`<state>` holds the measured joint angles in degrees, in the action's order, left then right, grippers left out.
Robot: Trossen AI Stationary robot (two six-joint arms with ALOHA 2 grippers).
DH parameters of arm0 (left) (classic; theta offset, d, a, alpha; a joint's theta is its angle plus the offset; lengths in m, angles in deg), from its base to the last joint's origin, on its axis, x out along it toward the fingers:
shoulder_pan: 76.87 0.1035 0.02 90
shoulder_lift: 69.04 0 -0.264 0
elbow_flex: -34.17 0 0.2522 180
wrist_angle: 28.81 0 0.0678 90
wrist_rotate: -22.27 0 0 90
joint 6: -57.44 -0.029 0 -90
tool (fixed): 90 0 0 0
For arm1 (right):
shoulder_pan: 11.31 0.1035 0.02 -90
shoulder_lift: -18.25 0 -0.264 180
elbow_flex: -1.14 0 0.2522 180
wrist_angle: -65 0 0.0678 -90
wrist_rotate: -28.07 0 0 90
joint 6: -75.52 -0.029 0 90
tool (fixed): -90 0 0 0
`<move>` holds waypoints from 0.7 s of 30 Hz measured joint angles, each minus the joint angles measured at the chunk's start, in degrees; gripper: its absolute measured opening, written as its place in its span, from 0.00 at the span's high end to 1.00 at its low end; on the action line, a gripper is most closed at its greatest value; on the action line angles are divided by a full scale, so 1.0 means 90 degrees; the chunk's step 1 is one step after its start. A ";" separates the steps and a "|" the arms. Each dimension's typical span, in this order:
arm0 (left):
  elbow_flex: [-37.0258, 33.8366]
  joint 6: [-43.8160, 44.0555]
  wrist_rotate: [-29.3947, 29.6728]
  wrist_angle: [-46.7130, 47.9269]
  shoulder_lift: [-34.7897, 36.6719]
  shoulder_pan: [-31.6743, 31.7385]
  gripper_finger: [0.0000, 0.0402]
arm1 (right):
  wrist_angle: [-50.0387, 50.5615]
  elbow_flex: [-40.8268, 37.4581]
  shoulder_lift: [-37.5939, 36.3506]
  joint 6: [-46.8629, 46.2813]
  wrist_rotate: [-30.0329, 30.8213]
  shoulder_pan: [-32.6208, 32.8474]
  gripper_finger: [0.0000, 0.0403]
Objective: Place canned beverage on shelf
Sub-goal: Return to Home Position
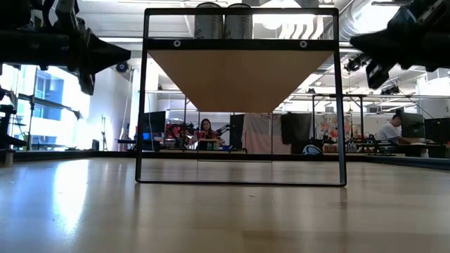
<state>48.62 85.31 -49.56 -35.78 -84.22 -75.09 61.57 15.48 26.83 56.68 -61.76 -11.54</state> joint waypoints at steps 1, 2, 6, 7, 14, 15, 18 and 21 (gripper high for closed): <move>0.0000 0.0000 0.0002 0.0059 0.0012 -0.0002 0.99 | 0.0147 0.0000 0.0000 0.0073 0.0159 0.0000 1.00; 0.0000 0.0000 0.0016 0.0119 0.0037 -0.0002 0.99 | 0.0270 0.0000 0.0002 0.0147 0.0317 0.0000 1.00; 0.0000 -0.0002 0.0015 0.0216 0.0098 -0.0002 0.99 | 0.0906 0.0000 0.0005 0.0480 0.0480 0.0000 1.00; 0.0000 -0.0002 0.0012 0.0311 0.0142 -0.0002 0.99 | 0.1053 0.0000 0.0004 0.0489 0.0481 0.0000 1.00; 0.0000 -0.0001 0.0010 0.1914 0.0897 0.0000 0.99 | 0.1766 0.0002 0.0020 0.0429 0.0434 0.0000 1.00; 0.0009 -0.0007 -0.0039 0.1949 0.0966 0.0004 0.99 | 0.1767 0.0002 0.0016 0.0431 0.0427 0.0000 1.00; 0.0012 -0.0005 -0.0112 0.1917 0.1173 0.0010 0.99 | 0.1771 0.0002 0.0010 0.0431 0.0417 0.0000 1.00; 0.0010 -0.0006 -0.0128 0.1996 0.1374 0.0011 0.99 | 0.1773 0.0005 -0.0014 0.0431 0.0420 0.0000 1.00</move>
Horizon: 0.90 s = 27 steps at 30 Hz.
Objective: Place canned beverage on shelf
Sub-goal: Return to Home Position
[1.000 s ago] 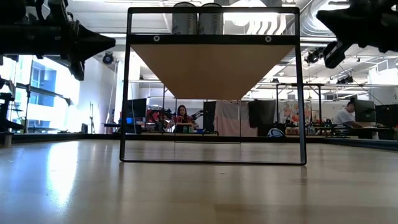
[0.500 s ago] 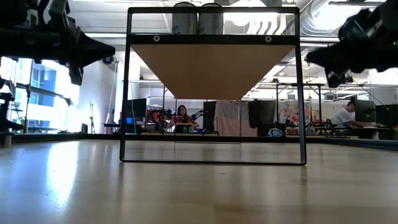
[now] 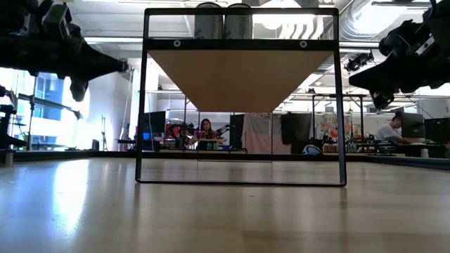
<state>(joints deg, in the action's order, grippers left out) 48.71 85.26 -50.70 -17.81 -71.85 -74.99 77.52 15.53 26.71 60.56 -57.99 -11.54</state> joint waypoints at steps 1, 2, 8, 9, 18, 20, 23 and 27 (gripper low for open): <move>0.0000 0.0001 -0.0001 -0.0001 0.0076 0.0003 0.99 | 0.0000 0.0000 -0.0048 0.0000 -0.0002 0.0000 1.00; 0.0000 0.0001 0.0001 -0.0015 0.0153 0.0003 0.99 | 0.0002 -0.0001 -0.0116 0.0000 -0.0002 0.0000 1.00; 0.0000 0.0001 0.0001 0.0000 0.0290 0.0013 0.99 | 0.0001 0.0000 -0.0942 0.0000 -0.0009 0.0000 1.00; 0.0002 0.0001 0.0002 -0.0010 0.0290 0.0013 0.99 | -0.0090 0.0006 -0.0937 0.0002 -0.0002 0.0000 1.00; 0.0000 0.0001 -0.0008 -0.0005 0.0290 0.0013 0.99 | -0.0021 -0.0007 -0.0941 0.0002 -0.0078 0.0000 1.00; 0.0000 0.0003 -0.0011 -0.0010 0.0290 0.0004 0.99 | -0.0015 -0.0007 -0.0941 0.0002 -0.0076 0.0000 1.00; 0.0000 0.0003 -0.0011 -0.0012 0.0290 -0.0082 0.99 | -0.0017 -0.0007 -0.0941 0.0002 -0.0080 -0.0009 1.00; 0.0000 0.0003 -0.0025 -0.0010 0.0290 -0.0145 0.99 | -0.0013 -0.0007 -0.0782 0.0000 -0.0081 -0.0017 1.00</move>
